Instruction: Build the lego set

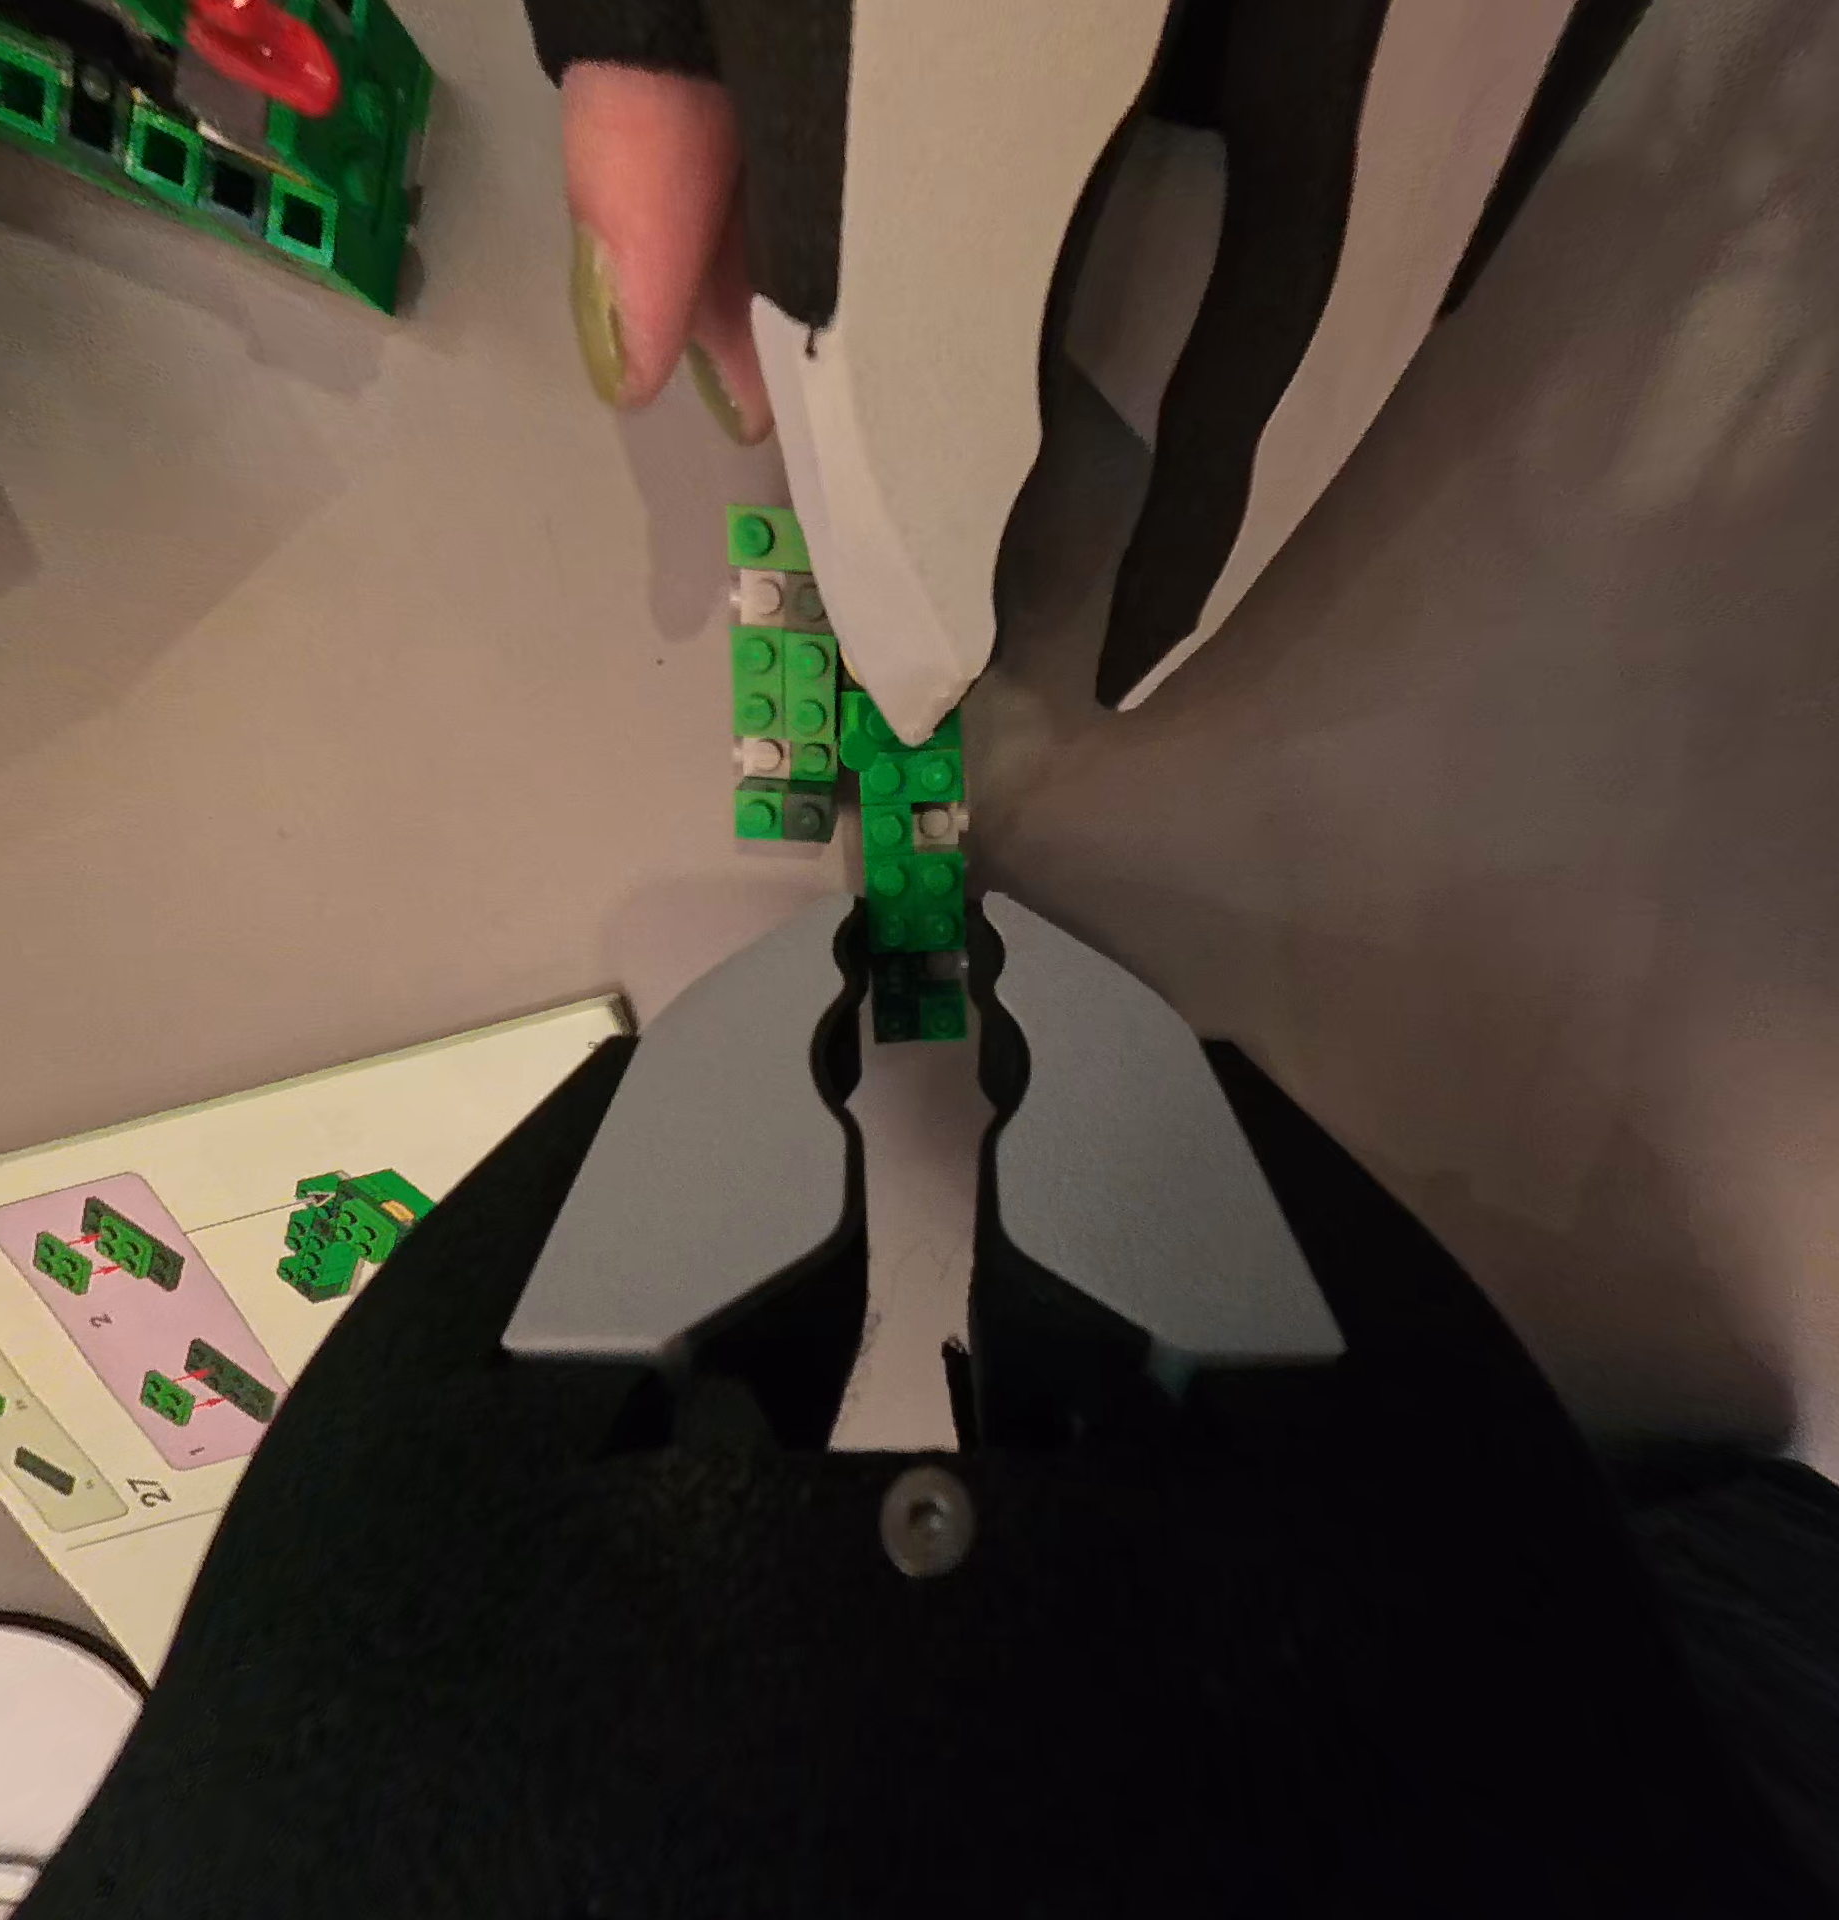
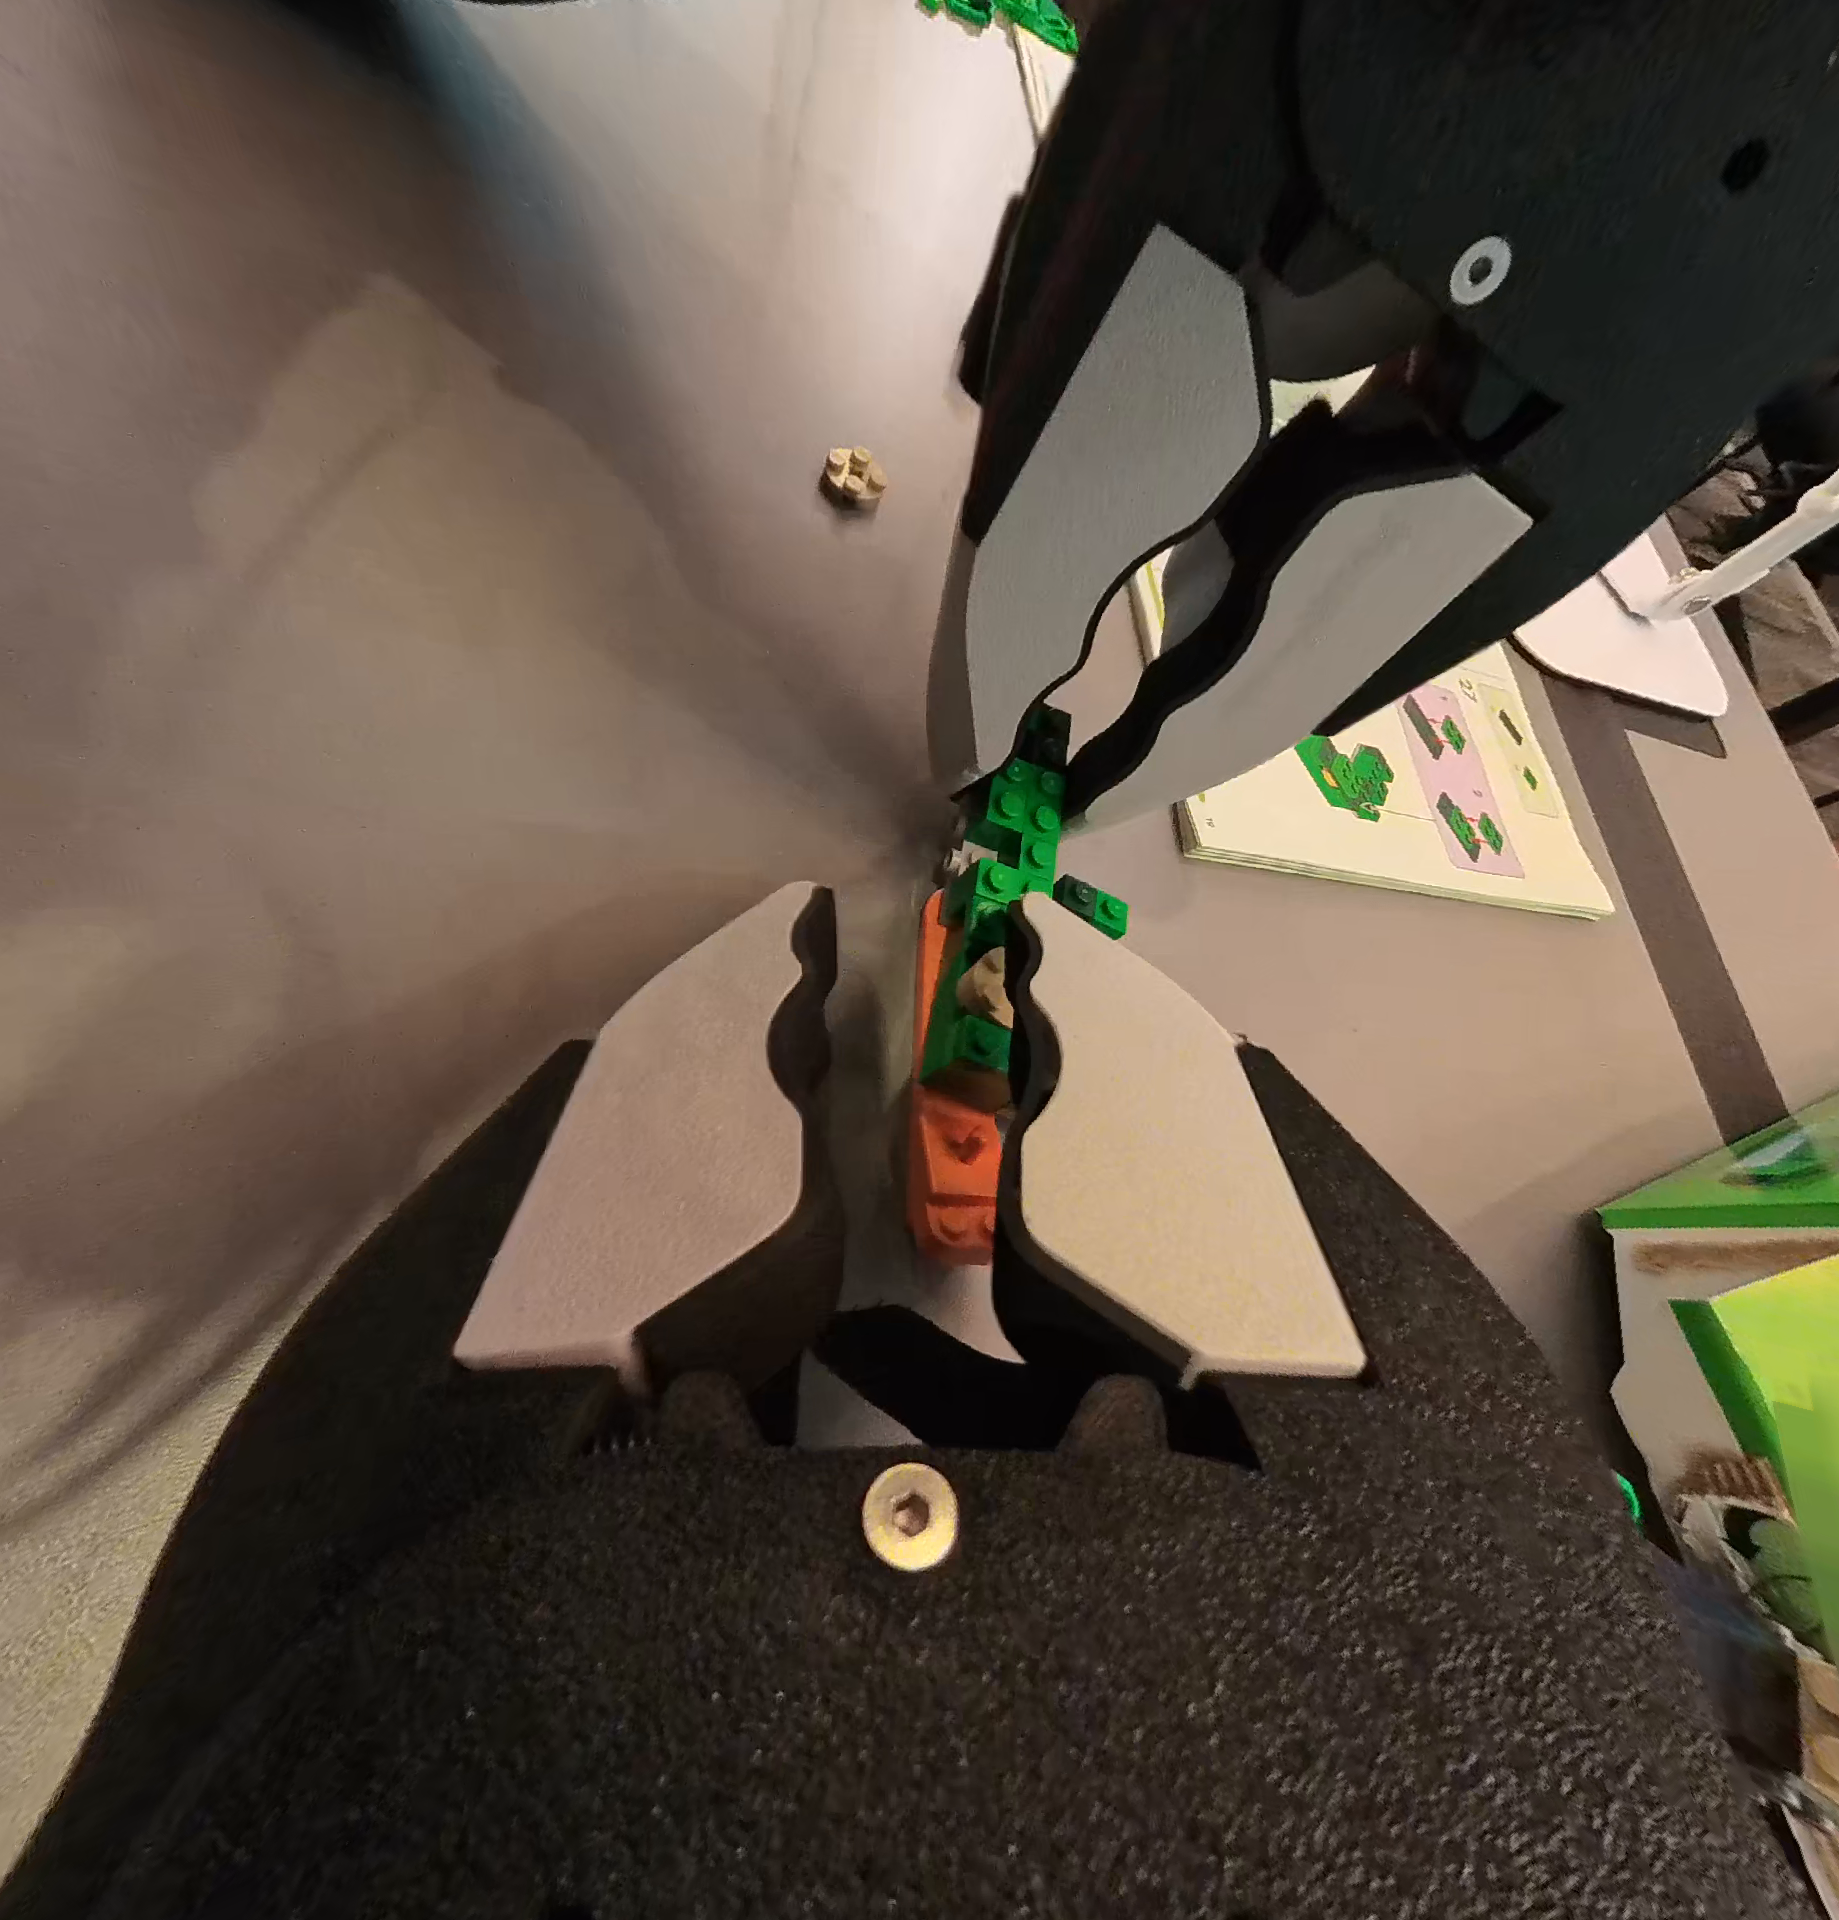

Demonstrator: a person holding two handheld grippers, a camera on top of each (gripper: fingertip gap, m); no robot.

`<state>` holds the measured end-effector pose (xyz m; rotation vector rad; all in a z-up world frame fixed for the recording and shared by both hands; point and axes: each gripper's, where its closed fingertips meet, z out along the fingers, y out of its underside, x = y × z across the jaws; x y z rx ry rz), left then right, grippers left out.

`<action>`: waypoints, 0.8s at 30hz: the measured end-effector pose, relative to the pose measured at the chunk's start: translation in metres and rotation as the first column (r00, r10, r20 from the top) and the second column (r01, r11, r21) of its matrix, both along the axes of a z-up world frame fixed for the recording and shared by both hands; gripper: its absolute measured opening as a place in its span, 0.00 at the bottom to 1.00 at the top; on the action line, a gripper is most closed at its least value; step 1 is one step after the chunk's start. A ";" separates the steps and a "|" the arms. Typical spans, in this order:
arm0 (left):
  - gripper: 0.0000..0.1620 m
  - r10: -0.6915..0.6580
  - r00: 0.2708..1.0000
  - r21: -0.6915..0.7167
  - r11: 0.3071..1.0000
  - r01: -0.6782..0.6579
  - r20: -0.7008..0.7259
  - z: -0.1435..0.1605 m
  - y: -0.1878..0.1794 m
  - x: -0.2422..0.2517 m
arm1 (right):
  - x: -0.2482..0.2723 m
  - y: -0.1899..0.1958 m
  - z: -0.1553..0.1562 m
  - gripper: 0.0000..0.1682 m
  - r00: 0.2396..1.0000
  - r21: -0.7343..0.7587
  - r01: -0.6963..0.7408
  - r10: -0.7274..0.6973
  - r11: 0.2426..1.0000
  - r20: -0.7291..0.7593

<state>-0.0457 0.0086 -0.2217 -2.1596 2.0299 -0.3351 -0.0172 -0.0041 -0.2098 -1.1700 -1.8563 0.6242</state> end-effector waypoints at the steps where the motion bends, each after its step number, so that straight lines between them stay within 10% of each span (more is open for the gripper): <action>1: 0.10 0.000 1.000 -0.003 1.000 0.000 0.002 0.000 0.000 0.000 | 0.000 0.001 0.001 0.20 1.000 0.011 0.004 -0.004 1.000 -0.009; 24: 0.10 -0.009 1.000 -0.062 0.998 0.007 -0.029 -0.006 -0.004 -0.003 | 0.004 0.019 -0.005 0.19 0.992 -0.032 0.111 -0.109 0.993 0.071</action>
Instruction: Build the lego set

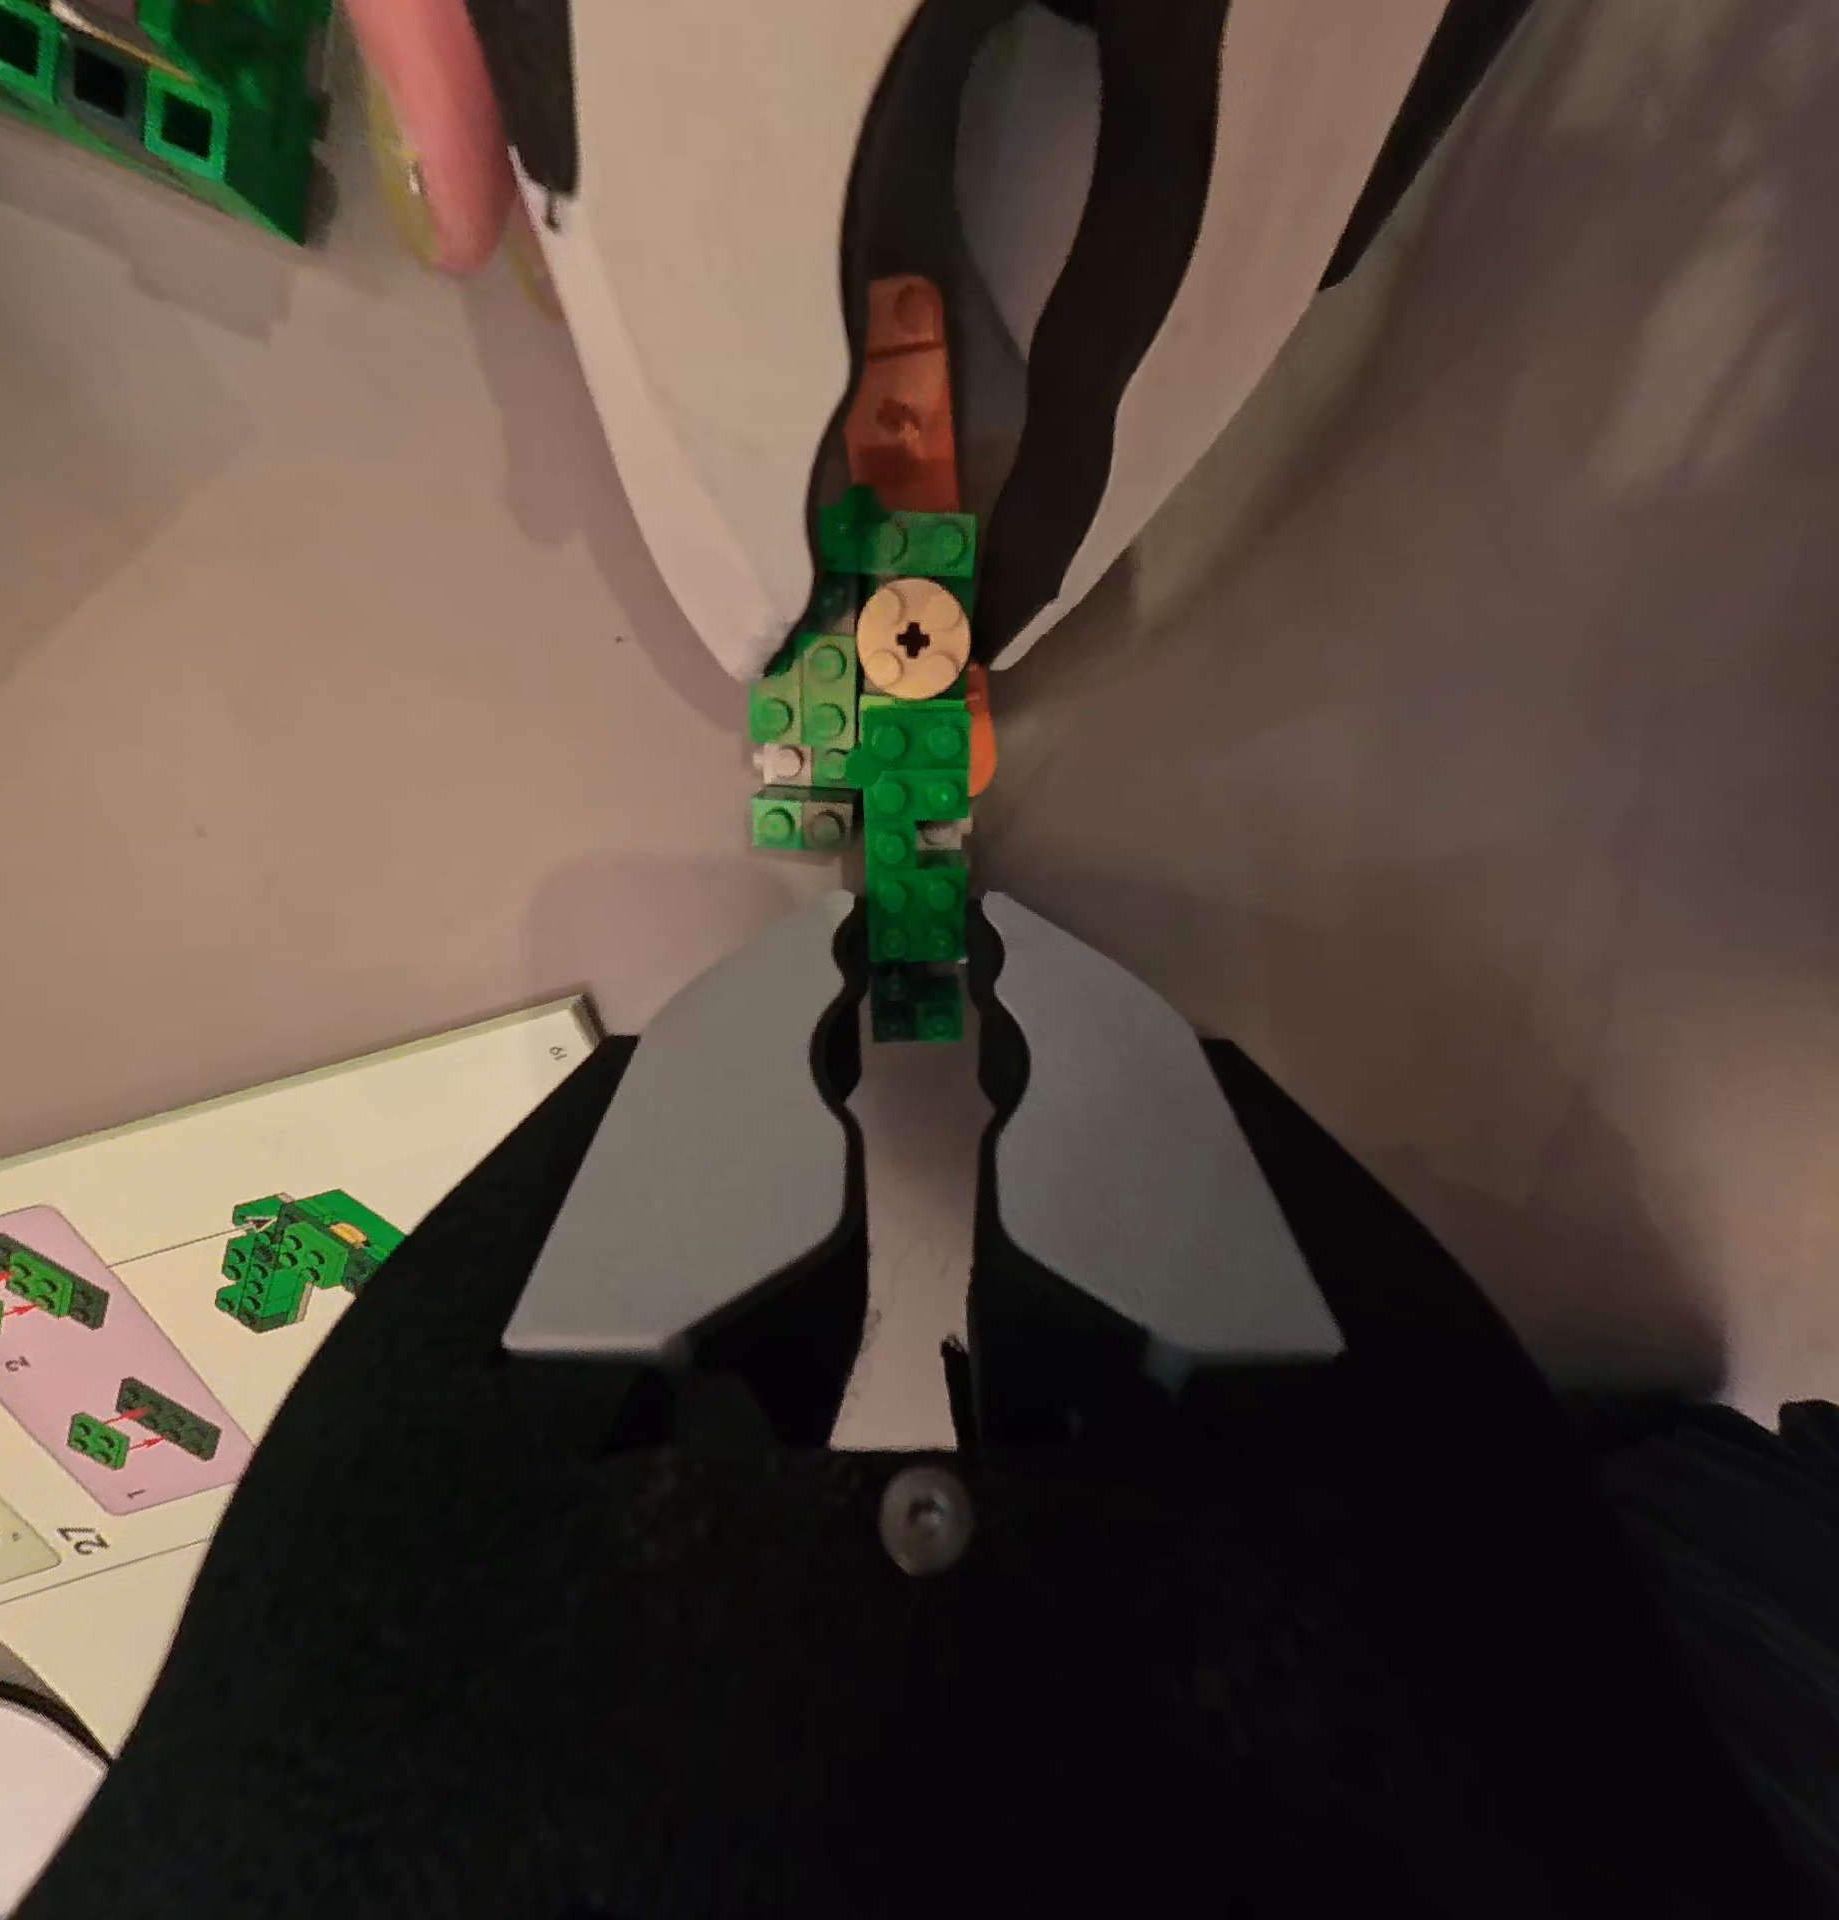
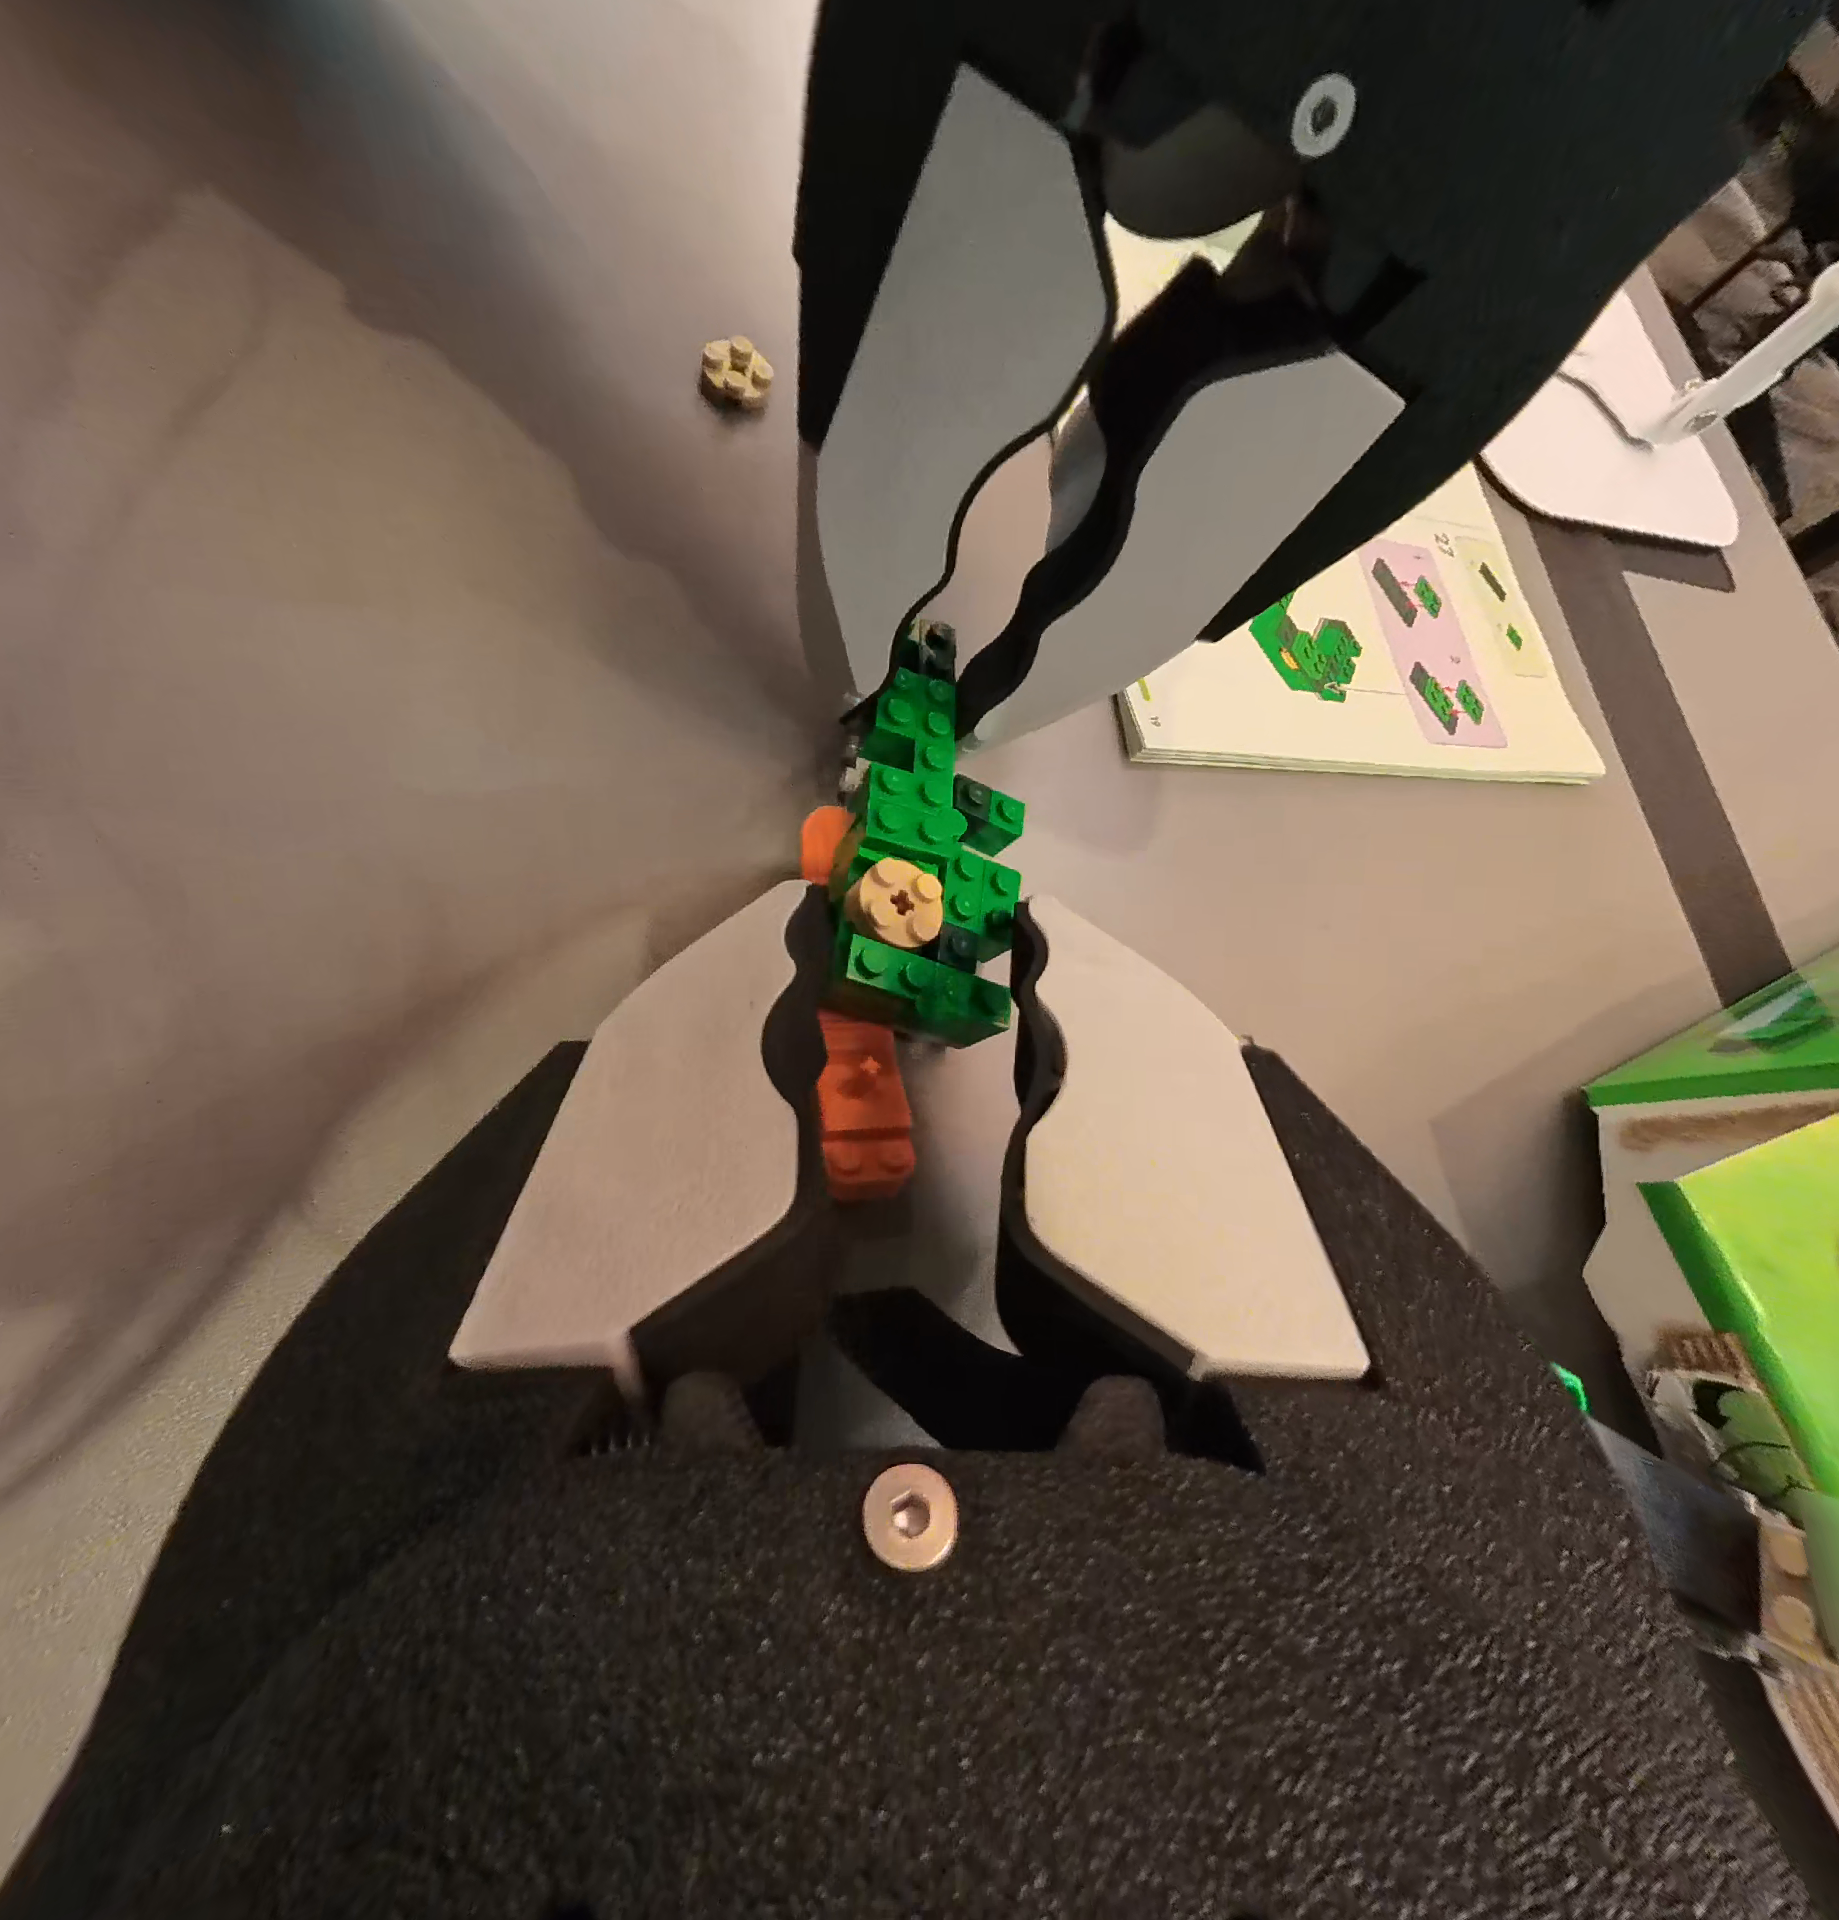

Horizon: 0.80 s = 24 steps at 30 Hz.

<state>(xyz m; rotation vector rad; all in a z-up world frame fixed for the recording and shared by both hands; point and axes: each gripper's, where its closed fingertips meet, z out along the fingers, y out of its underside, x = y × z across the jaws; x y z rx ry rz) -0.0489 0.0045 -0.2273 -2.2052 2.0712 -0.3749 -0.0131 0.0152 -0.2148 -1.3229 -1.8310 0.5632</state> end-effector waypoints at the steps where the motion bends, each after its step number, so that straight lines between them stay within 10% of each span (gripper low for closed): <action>1: 0.10 -0.008 1.000 0.005 1.000 0.008 -0.002 0.000 0.000 0.000 | 0.000 -0.001 0.000 0.19 1.000 0.009 -0.007 0.007 1.000 -0.002; 24: 0.10 -0.015 0.999 0.018 1.000 0.016 -0.045 -0.001 -0.003 0.001 | -0.002 -0.015 0.007 0.14 0.985 0.193 -0.132 0.150 0.972 -0.083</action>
